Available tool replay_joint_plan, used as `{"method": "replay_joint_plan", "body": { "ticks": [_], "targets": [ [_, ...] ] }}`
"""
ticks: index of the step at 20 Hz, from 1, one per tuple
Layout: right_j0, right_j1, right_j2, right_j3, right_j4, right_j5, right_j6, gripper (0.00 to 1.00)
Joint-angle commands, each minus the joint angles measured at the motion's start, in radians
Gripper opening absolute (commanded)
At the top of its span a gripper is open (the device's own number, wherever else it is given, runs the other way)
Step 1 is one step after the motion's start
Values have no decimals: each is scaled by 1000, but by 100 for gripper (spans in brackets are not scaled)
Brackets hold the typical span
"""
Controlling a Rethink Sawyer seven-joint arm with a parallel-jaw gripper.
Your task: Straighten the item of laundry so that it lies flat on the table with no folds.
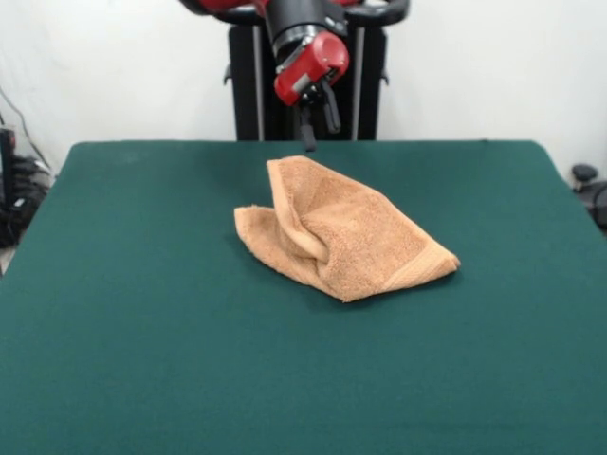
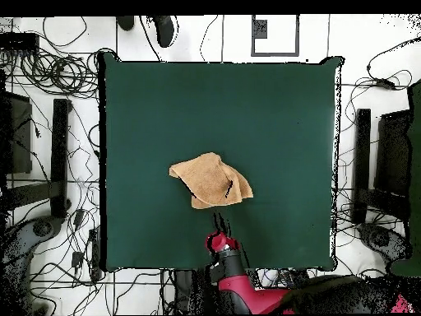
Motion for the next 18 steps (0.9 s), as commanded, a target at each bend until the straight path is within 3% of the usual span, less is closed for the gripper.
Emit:
{"method": "replay_joint_plan", "body": {
  "ticks": [1,10,18],
  "targets": [
    [17,72,5,-123,52,-97,36,100],
    [20,111,-13,-92,241,-211,81,100],
    [38,78,-6,-86,232,-189,79,100]
  ]
}}
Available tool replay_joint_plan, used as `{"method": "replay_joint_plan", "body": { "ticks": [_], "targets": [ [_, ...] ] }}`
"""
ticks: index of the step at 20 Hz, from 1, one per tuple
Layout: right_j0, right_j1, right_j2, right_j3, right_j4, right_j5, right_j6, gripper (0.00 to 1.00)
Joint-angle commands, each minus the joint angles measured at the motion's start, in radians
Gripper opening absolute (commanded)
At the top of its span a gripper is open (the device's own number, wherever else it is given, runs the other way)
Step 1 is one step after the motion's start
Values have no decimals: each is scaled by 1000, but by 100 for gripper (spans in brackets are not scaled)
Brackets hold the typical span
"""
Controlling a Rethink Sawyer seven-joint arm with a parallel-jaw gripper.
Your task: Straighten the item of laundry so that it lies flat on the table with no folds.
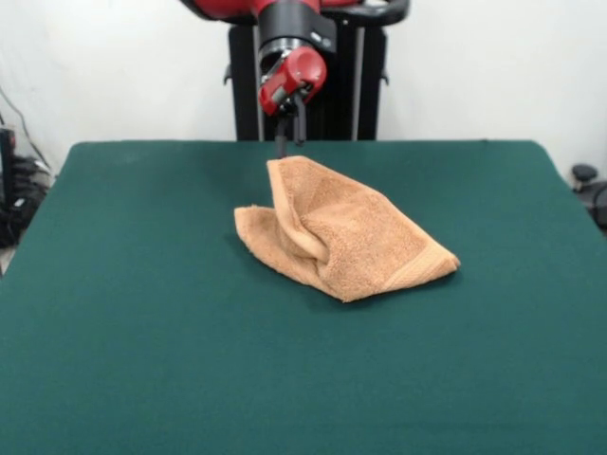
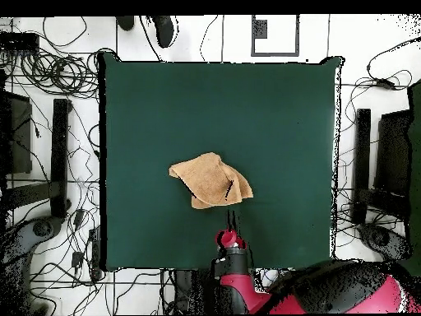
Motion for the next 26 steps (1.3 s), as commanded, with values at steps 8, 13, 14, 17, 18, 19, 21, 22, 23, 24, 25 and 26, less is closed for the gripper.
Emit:
{"method": "replay_joint_plan", "body": {
  "ticks": [8,13,14,17,18,19,21,22,23,24,25,26],
  "targets": [
    [68,20,52,-116,86,-25,77,100],
    [81,10,59,-120,80,-6,81,100],
    [85,-4,56,-114,88,-5,78,100],
    [87,-48,60,-103,78,36,89,100],
    [87,-69,62,-95,76,48,91,100],
    [86,-83,62,-92,75,56,94,100],
    [83,-92,66,-90,77,40,101,100],
    [83,-81,67,-95,84,16,102,100],
    [82,-70,66,-100,88,3,103,100],
    [80,-47,67,-110,94,-25,105,100],
    [80,-29,65,-117,98,-38,105,100],
    [79,-19,63,-119,106,-54,104,100]
  ]
}}
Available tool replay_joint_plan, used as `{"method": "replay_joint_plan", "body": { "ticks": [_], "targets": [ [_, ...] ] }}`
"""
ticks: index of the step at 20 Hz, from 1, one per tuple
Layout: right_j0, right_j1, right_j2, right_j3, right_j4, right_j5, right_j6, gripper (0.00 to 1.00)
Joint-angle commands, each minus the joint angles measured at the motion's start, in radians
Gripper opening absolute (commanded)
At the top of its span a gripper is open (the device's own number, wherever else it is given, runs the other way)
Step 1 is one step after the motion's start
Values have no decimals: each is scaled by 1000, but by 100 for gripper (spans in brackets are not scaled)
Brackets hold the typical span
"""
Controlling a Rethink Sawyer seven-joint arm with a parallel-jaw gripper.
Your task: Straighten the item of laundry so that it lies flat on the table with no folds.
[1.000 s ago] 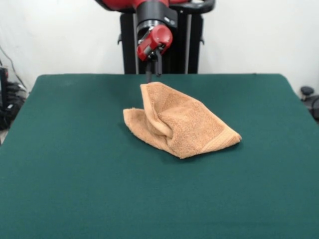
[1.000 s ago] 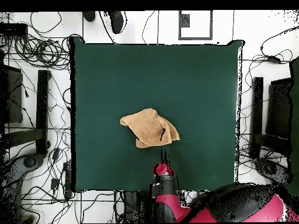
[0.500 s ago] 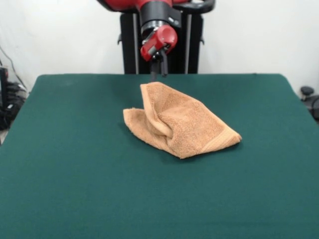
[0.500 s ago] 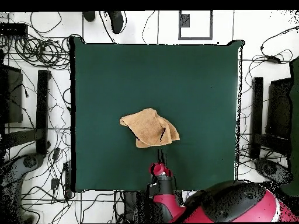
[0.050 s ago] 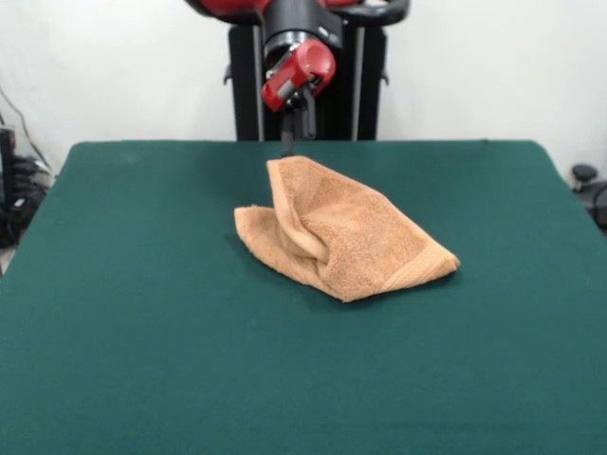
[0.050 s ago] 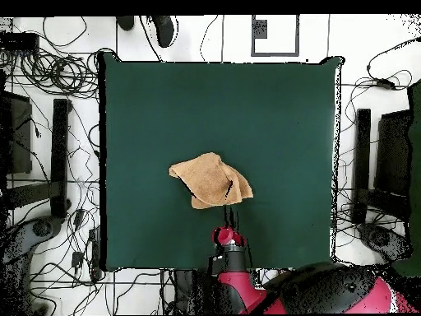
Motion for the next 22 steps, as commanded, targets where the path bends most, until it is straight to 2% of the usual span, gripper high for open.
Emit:
{"method": "replay_joint_plan", "body": {
  "ticks": [1,5,15,22],
  "targets": [
    [32,46,61,-121,113,-69,104,100],
    [27,71,56,-142,133,-78,103,100],
    [37,131,80,-235,100,-31,102,100],
    [40,159,84,-252,88,-33,100,100]
  ]
}}
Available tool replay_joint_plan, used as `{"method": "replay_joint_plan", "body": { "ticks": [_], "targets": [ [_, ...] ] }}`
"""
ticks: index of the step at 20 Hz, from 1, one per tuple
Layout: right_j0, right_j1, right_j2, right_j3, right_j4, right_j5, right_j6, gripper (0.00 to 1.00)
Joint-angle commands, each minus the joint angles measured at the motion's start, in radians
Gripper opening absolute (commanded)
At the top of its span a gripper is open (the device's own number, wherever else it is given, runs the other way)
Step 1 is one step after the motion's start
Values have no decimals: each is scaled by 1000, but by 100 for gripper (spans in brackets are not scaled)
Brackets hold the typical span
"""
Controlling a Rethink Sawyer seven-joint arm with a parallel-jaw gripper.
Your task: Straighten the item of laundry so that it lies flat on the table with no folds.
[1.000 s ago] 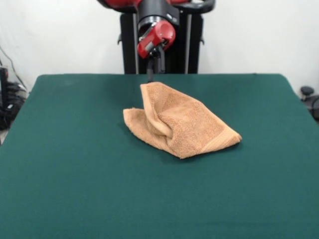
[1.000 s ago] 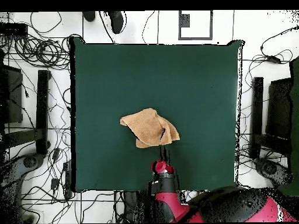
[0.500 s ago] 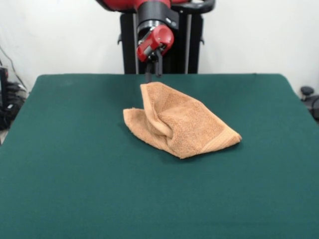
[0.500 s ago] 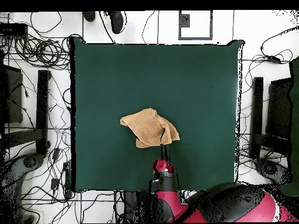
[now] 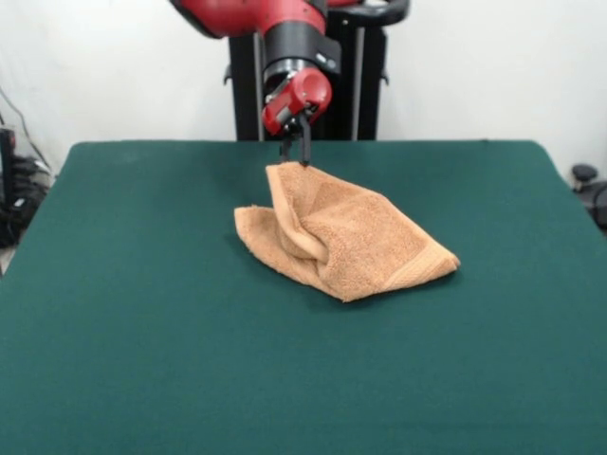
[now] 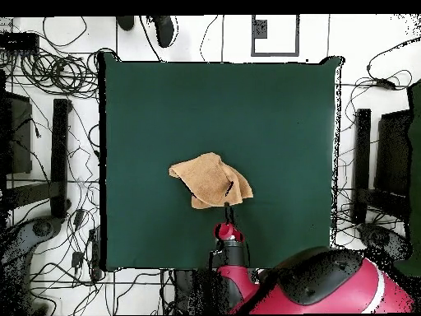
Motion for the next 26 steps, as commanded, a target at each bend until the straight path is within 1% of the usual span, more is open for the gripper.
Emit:
{"method": "replay_joint_plan", "body": {
  "ticks": [1,3,7,12,17,19,21,23,26],
  "targets": [
    [42,49,86,-189,52,-11,99,100],
    [41,49,92,-189,61,-6,106,100],
    [22,59,107,-174,76,-42,132,100],
    [9,40,109,-141,69,-37,145,100],
    [0,42,118,-142,59,-28,154,100],
    [-4,31,122,-135,54,-26,156,100],
    [-11,17,134,-141,26,-29,162,100],
    [-10,-12,142,-137,-1,-38,158,100],
    [-6,-62,140,-106,-6,-44,145,100]
  ]
}}
